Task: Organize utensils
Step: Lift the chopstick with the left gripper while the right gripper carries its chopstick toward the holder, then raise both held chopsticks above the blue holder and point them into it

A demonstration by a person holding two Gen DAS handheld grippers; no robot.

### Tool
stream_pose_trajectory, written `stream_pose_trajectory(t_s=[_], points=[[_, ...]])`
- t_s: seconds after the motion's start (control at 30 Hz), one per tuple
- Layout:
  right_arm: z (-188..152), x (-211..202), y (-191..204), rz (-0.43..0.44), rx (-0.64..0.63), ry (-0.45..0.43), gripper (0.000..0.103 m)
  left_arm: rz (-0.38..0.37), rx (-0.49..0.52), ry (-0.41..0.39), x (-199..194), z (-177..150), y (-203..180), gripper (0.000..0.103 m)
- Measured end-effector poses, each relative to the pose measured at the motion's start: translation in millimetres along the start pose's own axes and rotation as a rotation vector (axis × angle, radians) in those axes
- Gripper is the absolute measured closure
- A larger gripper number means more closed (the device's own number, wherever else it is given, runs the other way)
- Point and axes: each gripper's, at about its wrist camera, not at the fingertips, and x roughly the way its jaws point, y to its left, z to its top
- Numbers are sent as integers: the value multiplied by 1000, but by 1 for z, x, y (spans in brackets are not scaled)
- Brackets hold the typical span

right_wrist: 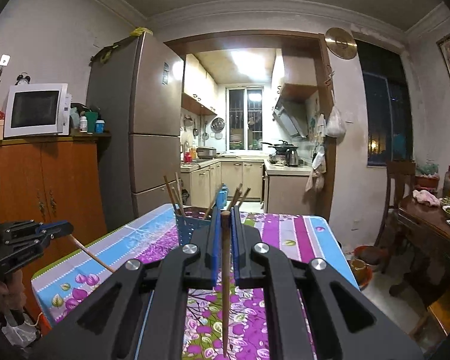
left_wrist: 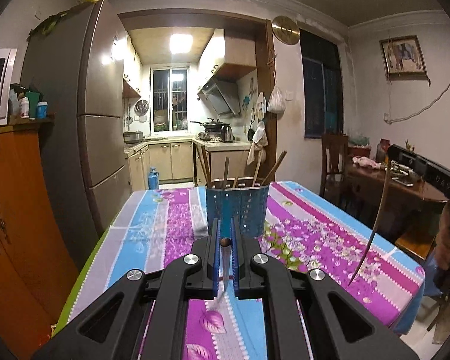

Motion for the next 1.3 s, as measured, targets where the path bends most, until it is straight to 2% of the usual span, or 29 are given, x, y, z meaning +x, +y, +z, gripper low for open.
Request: stream_pose_trajectory(t_s=[0.13, 0.33, 0.73, 1.1, 1.3], points=[[6, 2, 3, 20, 0, -3, 98, -19, -8, 1, 0, 6, -1, 95], [15, 4, 10, 53, 1, -14, 98, -10, 21, -4, 4, 16, -6, 95], [28, 24, 10, 147, 88, 37, 98, 4, 44, -9, 13, 33, -17, 95], [29, 29, 14, 157, 93, 55, 98, 16, 58, -19, 20, 41, -21, 95], [28, 35, 20, 158, 74, 70, 98, 70, 61, -4, 30, 43, -24, 95]])
